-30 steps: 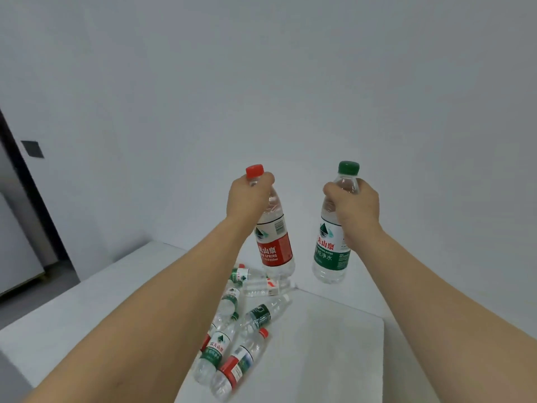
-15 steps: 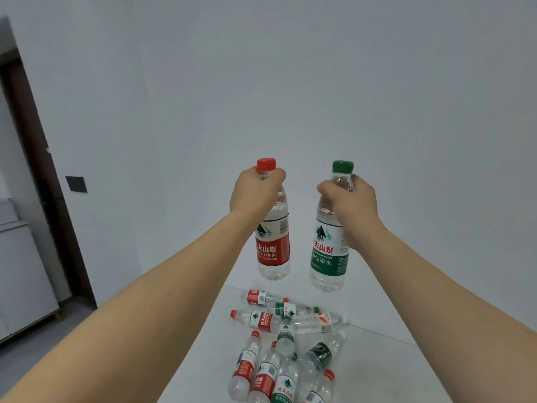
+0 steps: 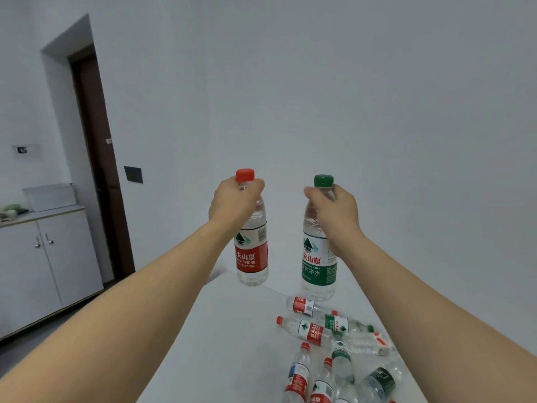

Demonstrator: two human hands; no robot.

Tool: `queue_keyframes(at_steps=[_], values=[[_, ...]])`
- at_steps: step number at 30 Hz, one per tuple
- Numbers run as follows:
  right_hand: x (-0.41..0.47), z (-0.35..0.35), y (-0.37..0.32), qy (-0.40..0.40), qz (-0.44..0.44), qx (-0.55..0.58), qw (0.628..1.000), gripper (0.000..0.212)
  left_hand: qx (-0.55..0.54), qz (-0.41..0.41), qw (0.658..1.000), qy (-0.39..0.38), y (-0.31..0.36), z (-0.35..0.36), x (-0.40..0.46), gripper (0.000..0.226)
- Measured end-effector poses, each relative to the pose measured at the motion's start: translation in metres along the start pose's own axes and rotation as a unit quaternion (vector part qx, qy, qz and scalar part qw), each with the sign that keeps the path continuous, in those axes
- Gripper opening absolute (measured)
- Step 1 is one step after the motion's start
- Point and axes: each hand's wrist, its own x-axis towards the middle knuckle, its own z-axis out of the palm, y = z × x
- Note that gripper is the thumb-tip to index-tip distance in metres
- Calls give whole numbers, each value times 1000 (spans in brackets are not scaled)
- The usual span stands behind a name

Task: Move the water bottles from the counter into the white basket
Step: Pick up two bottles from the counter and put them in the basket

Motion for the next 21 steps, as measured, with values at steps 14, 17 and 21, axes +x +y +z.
queue_keyframes(at_steps=[14,17,21], values=[[34,255,43,-16,36,32,999,13,52,-17,998,12,-124,-181,135,34],[49,299,55,-29,31,31,999,12,57,-23,998,33,-150,-207,159,36],[60,358,69,-51,22,38,998,12,63,-27,996,63,-181,-241,191,31]])
